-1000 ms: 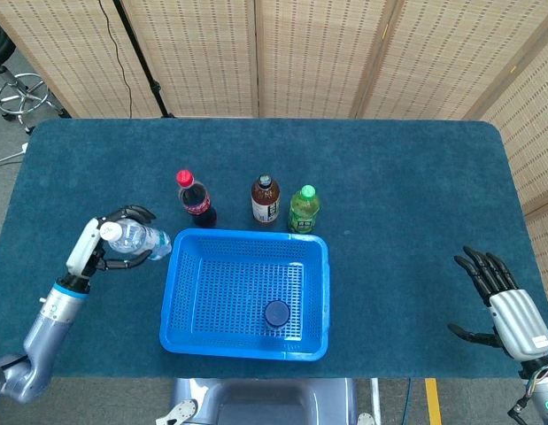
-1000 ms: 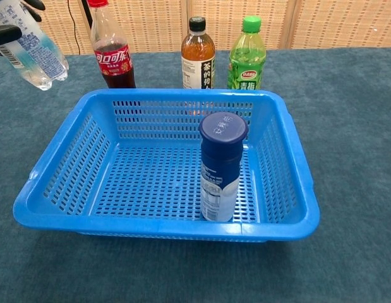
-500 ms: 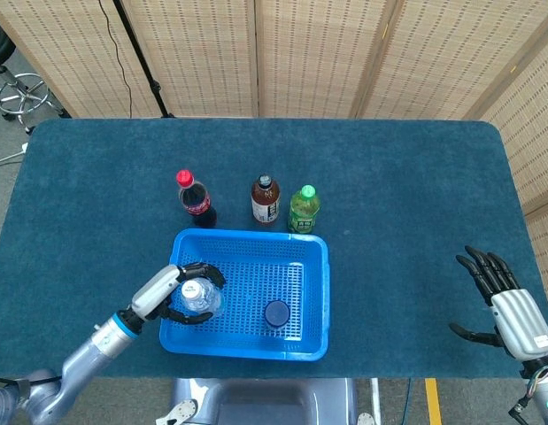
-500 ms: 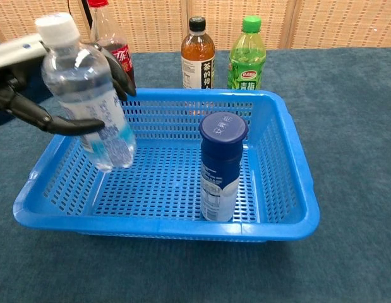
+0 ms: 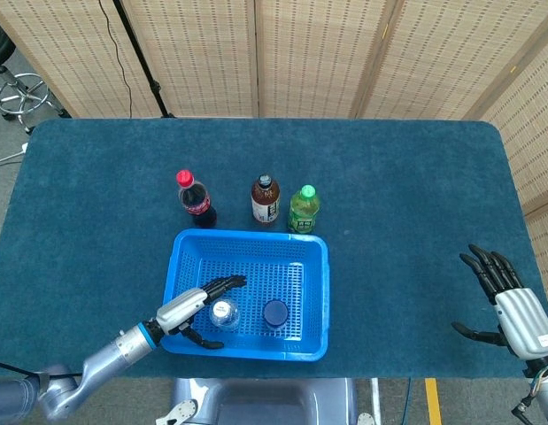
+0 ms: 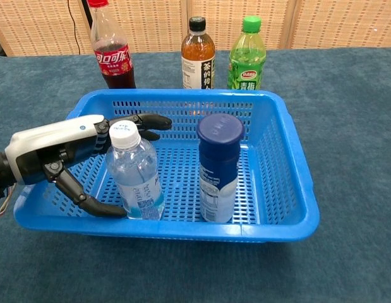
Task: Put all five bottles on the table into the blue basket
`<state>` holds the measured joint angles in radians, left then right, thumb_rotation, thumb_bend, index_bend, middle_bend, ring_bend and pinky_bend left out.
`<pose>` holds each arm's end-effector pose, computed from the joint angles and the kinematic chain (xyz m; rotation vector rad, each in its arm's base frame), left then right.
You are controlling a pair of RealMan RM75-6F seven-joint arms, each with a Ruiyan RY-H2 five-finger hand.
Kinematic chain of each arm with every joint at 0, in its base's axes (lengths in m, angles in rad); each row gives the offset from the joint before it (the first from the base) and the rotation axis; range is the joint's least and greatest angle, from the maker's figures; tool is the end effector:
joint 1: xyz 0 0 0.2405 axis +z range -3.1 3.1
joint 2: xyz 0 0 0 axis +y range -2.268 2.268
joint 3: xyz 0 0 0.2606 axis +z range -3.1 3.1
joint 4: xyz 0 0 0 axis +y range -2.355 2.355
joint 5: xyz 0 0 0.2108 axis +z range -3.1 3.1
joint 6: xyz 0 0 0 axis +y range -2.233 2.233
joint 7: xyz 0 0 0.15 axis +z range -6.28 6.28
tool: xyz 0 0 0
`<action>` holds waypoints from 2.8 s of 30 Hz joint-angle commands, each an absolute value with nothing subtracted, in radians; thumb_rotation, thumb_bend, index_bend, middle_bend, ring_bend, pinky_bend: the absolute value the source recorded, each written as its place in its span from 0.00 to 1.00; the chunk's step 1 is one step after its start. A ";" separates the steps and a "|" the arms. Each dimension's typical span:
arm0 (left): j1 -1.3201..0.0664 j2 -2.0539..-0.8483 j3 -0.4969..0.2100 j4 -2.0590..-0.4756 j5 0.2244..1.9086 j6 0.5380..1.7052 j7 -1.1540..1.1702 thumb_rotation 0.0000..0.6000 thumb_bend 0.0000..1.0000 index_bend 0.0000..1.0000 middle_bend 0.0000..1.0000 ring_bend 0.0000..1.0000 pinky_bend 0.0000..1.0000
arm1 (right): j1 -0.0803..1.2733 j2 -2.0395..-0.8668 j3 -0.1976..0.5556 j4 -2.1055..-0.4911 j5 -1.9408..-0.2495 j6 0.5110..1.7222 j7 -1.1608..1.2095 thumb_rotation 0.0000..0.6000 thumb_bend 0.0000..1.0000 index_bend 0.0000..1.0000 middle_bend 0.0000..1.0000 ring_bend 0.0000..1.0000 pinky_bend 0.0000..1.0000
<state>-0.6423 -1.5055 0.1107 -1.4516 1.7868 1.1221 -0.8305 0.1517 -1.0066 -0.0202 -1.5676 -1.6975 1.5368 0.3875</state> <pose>-0.1664 0.2501 -0.0319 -2.0295 -1.7908 -1.4410 -0.2963 -0.1913 0.1851 1.5353 -1.0110 1.1905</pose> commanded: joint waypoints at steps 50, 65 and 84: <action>-0.789 -1.605 -0.146 -0.822 1.461 0.936 -1.280 1.00 0.10 0.00 0.00 0.00 0.00 | 0.187 -1.048 0.007 -1.589 -1.629 1.425 0.249 1.00 0.00 0.00 0.00 0.00 0.00; -0.877 -1.664 -0.188 -0.819 1.406 0.813 -1.201 1.00 0.28 0.01 0.06 0.07 0.16 | 0.192 -1.048 0.017 -1.576 -1.607 1.409 0.263 1.00 0.00 0.00 0.00 0.00 0.00; -0.817 -1.459 -0.260 -1.135 1.418 0.958 -1.142 1.00 0.50 0.47 0.44 0.33 0.41 | 0.193 -1.048 0.018 -1.575 -1.607 1.408 0.265 1.00 0.00 0.00 0.00 0.00 0.00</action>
<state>-0.8427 -1.5376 -0.2499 -1.0457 1.3850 0.9060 -1.1099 0.1926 -1.0481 0.0176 -1.5753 -1.6069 1.4083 0.2649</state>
